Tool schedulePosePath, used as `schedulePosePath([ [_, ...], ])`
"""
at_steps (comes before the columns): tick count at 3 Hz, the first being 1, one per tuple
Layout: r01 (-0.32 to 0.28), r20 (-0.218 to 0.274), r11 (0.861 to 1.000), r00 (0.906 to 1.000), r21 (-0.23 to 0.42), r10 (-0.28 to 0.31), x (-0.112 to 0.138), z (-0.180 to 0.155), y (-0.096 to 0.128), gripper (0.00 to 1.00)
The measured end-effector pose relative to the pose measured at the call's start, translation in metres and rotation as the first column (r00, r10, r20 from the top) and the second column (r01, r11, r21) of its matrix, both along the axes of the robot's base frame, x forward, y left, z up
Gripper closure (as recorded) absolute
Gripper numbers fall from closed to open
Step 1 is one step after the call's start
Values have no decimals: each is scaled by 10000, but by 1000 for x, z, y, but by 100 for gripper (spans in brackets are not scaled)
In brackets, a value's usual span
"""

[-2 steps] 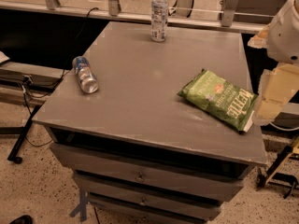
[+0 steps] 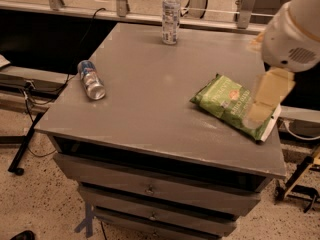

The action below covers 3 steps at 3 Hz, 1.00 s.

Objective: Move redbull can near blue plastic bottle

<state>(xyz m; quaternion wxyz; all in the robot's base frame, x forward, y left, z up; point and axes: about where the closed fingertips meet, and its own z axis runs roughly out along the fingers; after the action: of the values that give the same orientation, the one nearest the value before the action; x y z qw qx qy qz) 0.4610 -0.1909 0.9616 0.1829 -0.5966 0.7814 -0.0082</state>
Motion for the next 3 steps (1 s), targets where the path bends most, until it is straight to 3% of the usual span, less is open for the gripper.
schedulePosePath([
  [1,-215,67,9929,9998,1173,208,45,-23,59,0],
  [2,-357,-5,9715,9993,2343,369,84,-39,130,0],
  [3,-146,-144,9349,9997,3547,211,111,-44,213,0],
])
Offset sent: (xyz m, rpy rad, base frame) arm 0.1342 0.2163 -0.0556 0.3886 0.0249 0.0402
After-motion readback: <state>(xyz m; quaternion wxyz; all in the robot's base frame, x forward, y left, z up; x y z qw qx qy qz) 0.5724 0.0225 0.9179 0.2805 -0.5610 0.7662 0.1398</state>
